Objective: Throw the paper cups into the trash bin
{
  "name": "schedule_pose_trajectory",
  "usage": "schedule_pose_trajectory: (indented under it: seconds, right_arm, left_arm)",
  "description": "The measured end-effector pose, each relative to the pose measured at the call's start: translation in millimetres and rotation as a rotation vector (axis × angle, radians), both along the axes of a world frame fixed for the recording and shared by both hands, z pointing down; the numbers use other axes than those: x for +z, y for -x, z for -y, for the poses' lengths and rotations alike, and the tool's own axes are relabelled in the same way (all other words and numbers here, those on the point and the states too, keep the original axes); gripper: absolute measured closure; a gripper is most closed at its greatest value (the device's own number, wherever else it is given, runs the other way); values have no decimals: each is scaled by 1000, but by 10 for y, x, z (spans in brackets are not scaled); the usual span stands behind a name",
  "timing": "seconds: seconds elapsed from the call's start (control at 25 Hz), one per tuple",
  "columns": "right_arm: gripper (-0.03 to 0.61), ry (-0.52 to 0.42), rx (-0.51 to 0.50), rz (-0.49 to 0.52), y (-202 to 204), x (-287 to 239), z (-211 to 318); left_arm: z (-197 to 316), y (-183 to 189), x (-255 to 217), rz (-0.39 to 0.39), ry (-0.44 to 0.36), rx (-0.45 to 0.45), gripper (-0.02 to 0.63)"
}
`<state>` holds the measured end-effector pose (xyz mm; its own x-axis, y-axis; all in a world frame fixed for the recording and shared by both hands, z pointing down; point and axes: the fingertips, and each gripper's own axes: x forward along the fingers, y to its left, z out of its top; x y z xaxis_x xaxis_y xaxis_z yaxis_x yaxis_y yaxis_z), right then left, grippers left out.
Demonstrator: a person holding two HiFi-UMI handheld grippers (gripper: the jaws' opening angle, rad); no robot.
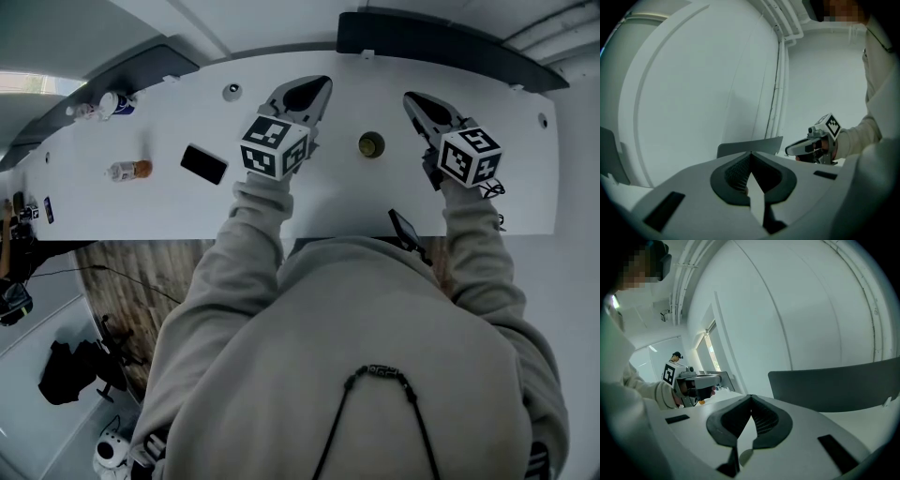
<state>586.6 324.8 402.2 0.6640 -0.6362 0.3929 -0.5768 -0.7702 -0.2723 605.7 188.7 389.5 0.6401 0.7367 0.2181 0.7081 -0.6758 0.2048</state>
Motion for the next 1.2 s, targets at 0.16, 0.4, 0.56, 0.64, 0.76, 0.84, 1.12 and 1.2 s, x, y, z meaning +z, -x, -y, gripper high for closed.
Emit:
schedule_pose_trajectory:
  seconds: [0.16,0.4,0.56,0.64,0.76,0.84,1.12,1.2]
  right_arm:
    - [560,12,-15,32,15,125,0]
    - [560,49,-39,93,112,509,53]
    - [560,64,-37,135,164,765,53]
    - [560,67,-34,158,195,887,33]
    - [560,74,-40,193,239,1103,26]
    - [558,78,-49,218,262,1260,64]
    - [459,132,-19,283,345,1852,94]
    - [454,144,-14,310,393,2024,71]
  left_arm:
    - [-57,15,86,27,37,5,611]
    - [-117,123,436,82,37,0,611]
    - [-136,168,643,111,31,1,611]
    - [-148,202,761,132,31,-3,611]
    - [-164,259,977,163,37,-12,611]
    - [-172,301,1135,181,35,-12,611]
    - [-129,415,1636,251,42,-31,611]
    - [-119,444,1741,262,41,-35,611]
